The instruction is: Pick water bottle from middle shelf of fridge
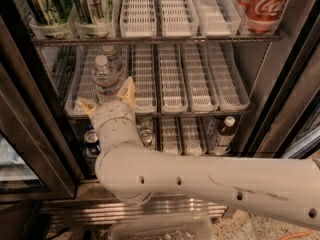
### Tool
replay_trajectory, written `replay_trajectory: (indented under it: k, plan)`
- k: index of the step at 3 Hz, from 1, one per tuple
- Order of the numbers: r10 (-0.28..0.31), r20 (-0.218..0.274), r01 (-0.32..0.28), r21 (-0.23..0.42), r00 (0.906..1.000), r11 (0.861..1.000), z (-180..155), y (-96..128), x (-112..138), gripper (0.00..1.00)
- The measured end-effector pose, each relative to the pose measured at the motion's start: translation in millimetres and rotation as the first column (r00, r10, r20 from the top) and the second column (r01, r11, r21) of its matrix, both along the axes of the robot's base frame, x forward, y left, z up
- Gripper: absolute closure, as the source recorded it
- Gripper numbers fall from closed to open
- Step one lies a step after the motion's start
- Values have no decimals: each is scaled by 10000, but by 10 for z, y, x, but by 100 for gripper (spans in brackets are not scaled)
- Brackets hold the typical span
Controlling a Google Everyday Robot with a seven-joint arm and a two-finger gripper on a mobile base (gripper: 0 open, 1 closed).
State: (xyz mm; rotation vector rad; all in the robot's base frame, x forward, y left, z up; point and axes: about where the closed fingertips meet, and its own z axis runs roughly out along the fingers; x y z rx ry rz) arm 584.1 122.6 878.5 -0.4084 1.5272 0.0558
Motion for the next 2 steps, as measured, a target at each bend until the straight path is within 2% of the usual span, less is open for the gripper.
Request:
replay_trajectory:
  k: [1, 2]
  plan:
    - [-62, 22, 62, -19, 10000, 10000, -93, 53, 57, 9]
    - [-76, 111, 76, -11, 9999, 10000, -93, 76, 106, 10]
